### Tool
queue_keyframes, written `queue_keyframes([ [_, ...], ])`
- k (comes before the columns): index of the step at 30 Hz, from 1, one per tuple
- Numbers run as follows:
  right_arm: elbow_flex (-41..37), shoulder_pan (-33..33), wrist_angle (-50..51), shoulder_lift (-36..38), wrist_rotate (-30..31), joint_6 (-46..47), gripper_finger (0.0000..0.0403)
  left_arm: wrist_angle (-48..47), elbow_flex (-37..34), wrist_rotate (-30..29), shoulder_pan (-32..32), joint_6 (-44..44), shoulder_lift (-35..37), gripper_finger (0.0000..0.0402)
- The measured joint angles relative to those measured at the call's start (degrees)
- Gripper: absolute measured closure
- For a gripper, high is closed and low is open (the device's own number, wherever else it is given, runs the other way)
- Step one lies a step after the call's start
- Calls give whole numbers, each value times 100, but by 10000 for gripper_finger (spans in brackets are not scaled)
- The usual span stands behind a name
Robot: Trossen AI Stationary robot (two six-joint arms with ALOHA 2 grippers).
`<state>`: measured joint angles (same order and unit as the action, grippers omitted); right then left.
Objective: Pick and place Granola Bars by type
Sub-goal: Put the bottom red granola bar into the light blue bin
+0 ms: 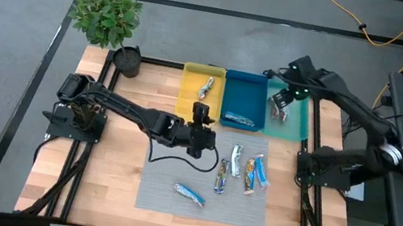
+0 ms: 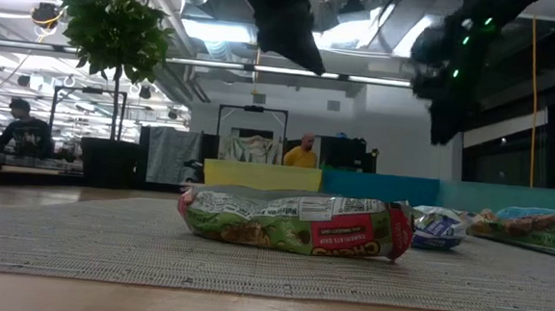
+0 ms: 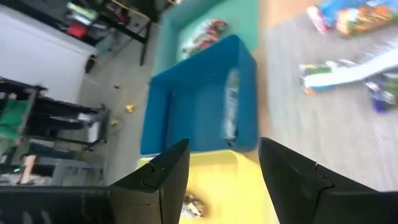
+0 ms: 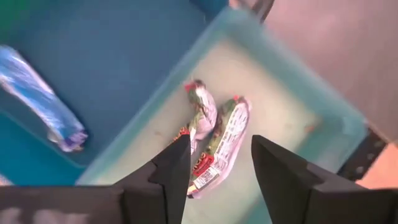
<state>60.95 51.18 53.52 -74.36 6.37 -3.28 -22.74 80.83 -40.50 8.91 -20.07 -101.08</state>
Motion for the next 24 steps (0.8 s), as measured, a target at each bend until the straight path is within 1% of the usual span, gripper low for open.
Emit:
queue_keyframes([
  [6,0,-529,-33,1185,-52,112,232,-762,-2,854,0,422,0,217],
  [9,-175,-964,-379,1766,-307,229,232,-1084,-2,1379,12,649,0,217],
  [14,-1018,-1845,-1581,2659,-1010,464,232,-1249,-2,2538,116,838,0,217],
  [16,-1428,-2180,-2132,2936,-1228,588,232,-1187,-2,2760,194,837,0,217],
  [19,-2111,-2701,-3064,3213,-1362,770,232,-1147,-2,2920,350,797,-14,217],
  [22,-2724,-3174,-3970,3311,-1360,868,231,-1137,-4,3177,516,841,-94,217],
  [24,-3039,-3438,-4496,3294,-1357,893,231,-1121,-4,3455,611,972,-192,217],
])
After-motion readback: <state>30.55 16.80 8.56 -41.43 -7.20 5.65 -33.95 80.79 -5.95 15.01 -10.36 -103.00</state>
